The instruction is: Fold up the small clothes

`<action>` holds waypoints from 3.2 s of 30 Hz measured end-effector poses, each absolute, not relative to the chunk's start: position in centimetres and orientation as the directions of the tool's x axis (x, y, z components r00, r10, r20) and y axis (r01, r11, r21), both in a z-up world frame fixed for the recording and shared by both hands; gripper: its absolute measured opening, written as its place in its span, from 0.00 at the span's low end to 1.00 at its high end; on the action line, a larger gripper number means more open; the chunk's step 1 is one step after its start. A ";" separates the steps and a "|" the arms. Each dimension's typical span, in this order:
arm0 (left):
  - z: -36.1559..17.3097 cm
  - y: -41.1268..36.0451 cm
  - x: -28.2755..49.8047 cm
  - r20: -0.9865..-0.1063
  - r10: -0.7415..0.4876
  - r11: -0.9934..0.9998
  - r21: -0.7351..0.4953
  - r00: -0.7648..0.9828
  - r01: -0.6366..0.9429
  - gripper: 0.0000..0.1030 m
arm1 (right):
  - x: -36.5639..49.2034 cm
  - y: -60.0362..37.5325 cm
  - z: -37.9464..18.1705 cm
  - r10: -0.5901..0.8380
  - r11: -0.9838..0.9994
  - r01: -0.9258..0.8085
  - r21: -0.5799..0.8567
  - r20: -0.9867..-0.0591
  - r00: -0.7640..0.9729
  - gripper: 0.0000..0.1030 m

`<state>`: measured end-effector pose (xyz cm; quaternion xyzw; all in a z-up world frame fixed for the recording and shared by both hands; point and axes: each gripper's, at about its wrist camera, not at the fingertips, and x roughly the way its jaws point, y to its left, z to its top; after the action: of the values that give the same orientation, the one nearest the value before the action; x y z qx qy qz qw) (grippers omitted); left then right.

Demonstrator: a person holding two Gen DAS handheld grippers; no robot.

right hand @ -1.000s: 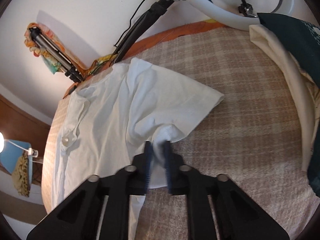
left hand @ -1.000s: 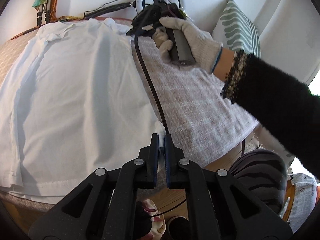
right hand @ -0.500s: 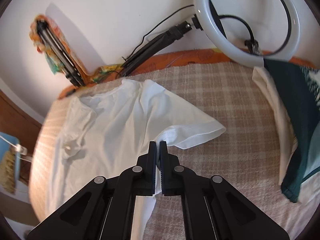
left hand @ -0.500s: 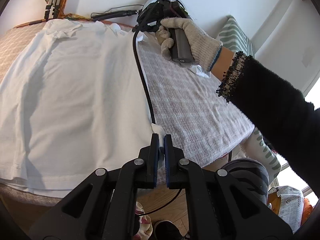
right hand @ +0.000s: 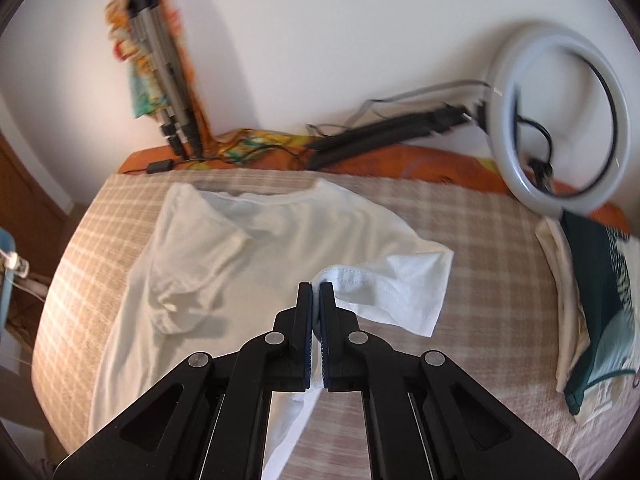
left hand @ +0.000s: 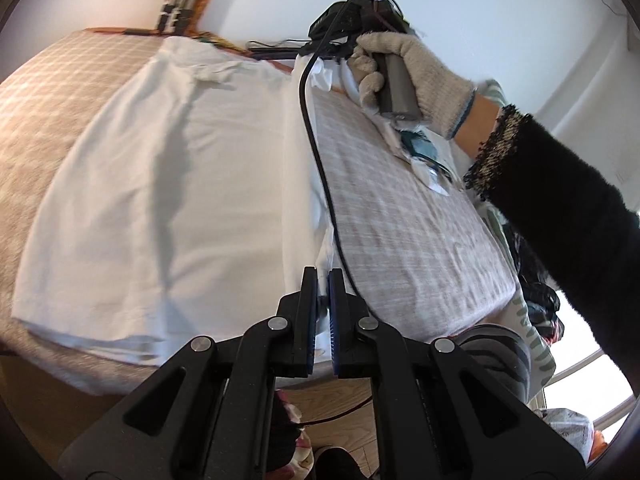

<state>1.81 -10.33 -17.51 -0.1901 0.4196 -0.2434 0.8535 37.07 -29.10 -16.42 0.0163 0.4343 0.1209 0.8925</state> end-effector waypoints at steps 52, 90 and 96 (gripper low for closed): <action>-18.4 3.8 4.2 -0.654 -0.373 0.885 -0.463 0.658 0.041 0.29 | 46.9 -22.4 -20.6 0.158 0.986 -0.129 0.108 -0.861 0.483 0.06; -21.9 8.0 5.3 -0.763 -0.464 0.858 -0.513 0.451 0.014 0.43 | 11.4 -31.9 -23.4 0.530 0.848 -0.231 0.478 -0.768 0.359 0.38; -22.6 7.7 5.0 -0.748 -0.522 0.821 -0.571 0.410 0.003 0.43 | 8.2 -30.9 -27.9 0.580 0.814 -0.183 0.551 -0.765 0.278 0.38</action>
<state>4.96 7.67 -22.55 -0.2504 0.5179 -0.1635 0.8014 8.17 -30.87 -27.93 0.1813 0.5485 0.2451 0.7786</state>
